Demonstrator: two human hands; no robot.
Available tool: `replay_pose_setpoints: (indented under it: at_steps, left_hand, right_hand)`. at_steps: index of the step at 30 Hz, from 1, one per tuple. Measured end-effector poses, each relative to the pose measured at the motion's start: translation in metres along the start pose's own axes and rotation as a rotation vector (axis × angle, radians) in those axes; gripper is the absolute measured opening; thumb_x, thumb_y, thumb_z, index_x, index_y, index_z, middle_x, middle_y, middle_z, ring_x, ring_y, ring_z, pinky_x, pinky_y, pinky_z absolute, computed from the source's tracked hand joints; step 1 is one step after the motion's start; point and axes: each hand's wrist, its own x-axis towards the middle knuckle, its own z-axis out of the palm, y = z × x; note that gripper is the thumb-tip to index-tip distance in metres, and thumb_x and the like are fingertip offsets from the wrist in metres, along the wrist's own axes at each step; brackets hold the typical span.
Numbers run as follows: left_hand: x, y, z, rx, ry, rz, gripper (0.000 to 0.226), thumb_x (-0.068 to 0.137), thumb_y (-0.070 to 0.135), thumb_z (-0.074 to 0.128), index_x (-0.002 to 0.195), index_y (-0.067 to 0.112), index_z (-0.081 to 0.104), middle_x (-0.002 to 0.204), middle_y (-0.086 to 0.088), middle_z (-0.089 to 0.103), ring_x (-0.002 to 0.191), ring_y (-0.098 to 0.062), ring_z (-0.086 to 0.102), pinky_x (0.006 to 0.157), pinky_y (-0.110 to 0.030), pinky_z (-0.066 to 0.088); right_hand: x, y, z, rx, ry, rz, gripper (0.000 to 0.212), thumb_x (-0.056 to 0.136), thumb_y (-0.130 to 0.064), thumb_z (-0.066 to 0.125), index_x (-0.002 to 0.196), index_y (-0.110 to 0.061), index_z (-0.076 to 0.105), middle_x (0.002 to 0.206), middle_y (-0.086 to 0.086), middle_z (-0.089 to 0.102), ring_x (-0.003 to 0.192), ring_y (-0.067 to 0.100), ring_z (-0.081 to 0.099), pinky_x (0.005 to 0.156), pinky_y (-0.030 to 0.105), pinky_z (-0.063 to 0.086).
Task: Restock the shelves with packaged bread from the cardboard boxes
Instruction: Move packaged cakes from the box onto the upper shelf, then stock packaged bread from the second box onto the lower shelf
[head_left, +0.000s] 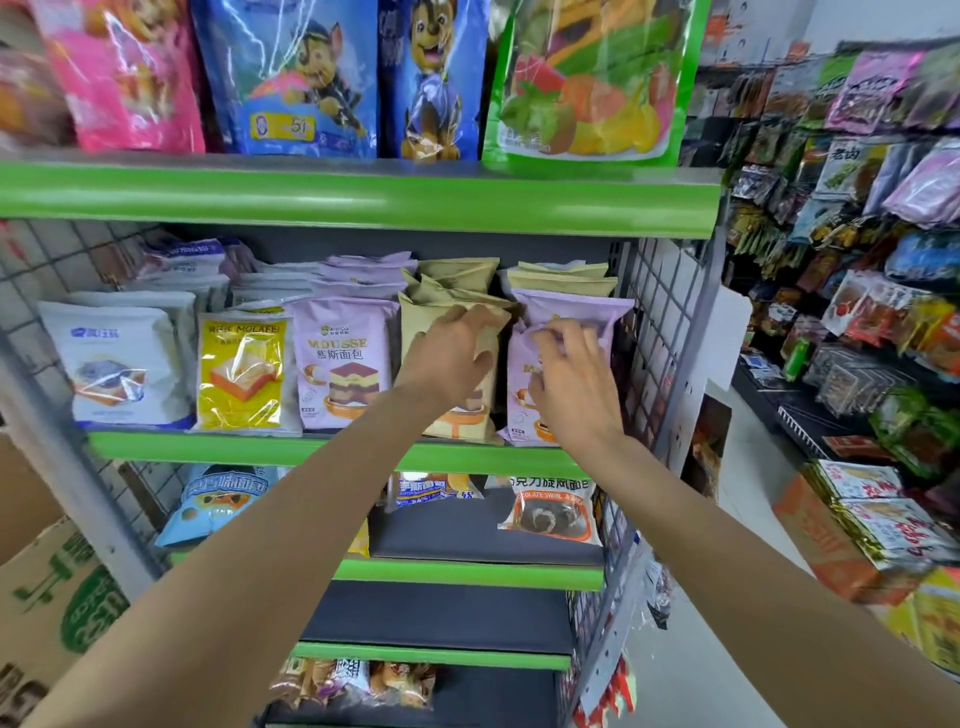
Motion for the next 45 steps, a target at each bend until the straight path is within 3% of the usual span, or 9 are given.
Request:
replay_pose_setpoints:
  at_steps: [11,16,19,22,26,30,36,40,45]
  left_hand:
    - [-0.139,-0.140,-0.074,-0.026,-0.042,-0.576,0.017,0.089,0.019,0.051,0.091,0.010,0.065,0.099,-0.015,0.070,0.089,-0.034,0.065,0.074,-0.038,0.052]
    - [-0.231,-0.209,-0.076,0.000,-0.227,-0.847,0.023,0.089,0.019,0.049,0.095,0.004,0.066,0.088,-0.015,0.067,0.083,-0.029,0.064,0.077,-0.034,0.053]
    - [-0.283,-0.246,-0.061,-0.015,-0.301,-0.989,0.027,0.093,0.017,0.047,0.107,0.002,0.065,0.103,-0.016,0.067,0.096,-0.031,0.065,0.085,-0.039,0.054]
    - [-0.331,-0.274,-0.038,-0.016,-0.314,-1.132,0.029,0.096,0.019,0.046,0.114,0.004,0.062,0.114,-0.013,0.065,0.104,-0.032,0.062,0.088,-0.037,0.052]
    - [-0.398,-0.302,0.010,0.010,-0.356,-1.322,0.032,0.098,0.026,0.041,0.117,0.006,0.057,0.116,-0.014,0.062,0.081,-0.026,0.058,0.064,-0.029,0.043]
    - [-0.469,-0.316,0.088,-0.036,-0.275,-1.577,0.031,0.097,0.021,0.041,0.120,0.006,0.054,0.111,-0.016,0.060,0.095,-0.033,0.057,0.086,-0.041,0.047]
    - [-0.570,-0.350,0.230,-0.073,-0.173,-1.757,0.026,0.088,0.020,0.048,0.108,0.008,0.057,0.114,-0.016,0.061,0.105,-0.035,0.056,0.085,-0.038,0.043]
    - [-0.634,-0.393,0.329,-0.073,-0.119,-1.743,0.040,0.086,0.027,0.055,0.122,0.011,0.050,0.126,-0.014,0.052,0.117,-0.035,0.048,0.093,-0.042,0.044]
    - [-0.681,-0.455,0.419,-0.221,0.195,-1.737,0.083,0.083,0.018,0.066,0.148,0.010,0.016,0.149,-0.013,0.025,0.136,-0.030,0.030,0.111,-0.041,0.034]
  right_hand:
    - [-0.034,-0.164,0.052,0.524,-0.546,-0.025,0.019,0.087,-0.012,0.057,0.101,-0.012,0.069,0.102,0.009,0.072,0.097,0.026,0.066,0.084,0.037,0.052]
    - [-0.088,-0.243,0.108,0.478,-0.861,-0.133,0.019,0.090,-0.019,0.053,0.101,-0.012,0.067,0.104,0.012,0.069,0.097,0.028,0.064,0.077,0.035,0.050]
    - [-0.120,-0.275,0.146,0.484,-1.043,-0.187,0.023,0.092,-0.020,0.046,0.096,-0.007,0.065,0.098,0.013,0.068,0.091,0.030,0.064,0.074,0.037,0.051]
    - [-0.149,-0.298,0.190,0.451,-1.198,-0.281,0.021,0.090,-0.017,0.047,0.096,-0.010,0.066,0.101,0.010,0.068,0.093,0.028,0.064,0.080,0.041,0.053]
    - [-0.198,-0.314,0.251,0.406,-1.354,-0.428,0.018,0.090,-0.017,0.049,0.092,-0.012,0.066,0.103,0.012,0.068,0.097,0.030,0.062,0.078,0.035,0.049]
    - [-0.269,-0.317,0.326,0.382,-1.450,-0.573,0.018,0.089,-0.016,0.050,0.095,-0.014,0.068,0.105,0.011,0.068,0.101,0.029,0.062,0.085,0.036,0.050]
    - [-0.388,-0.302,0.447,0.390,-1.432,-0.774,0.014,0.088,-0.017,0.057,0.093,-0.004,0.057,0.129,0.016,0.054,0.114,0.026,0.055,0.080,0.029,0.041]
    - [-0.471,-0.297,0.544,0.357,-1.510,-0.769,0.060,0.088,-0.028,0.060,0.141,-0.015,0.034,0.150,0.009,0.030,0.138,0.027,0.031,0.107,0.036,0.035]
    - [-0.540,-0.301,0.639,0.449,-1.486,-0.752,0.099,0.082,-0.031,0.069,0.151,-0.025,-0.002,0.159,0.004,-0.002,0.147,0.023,0.000,0.119,0.041,0.013]
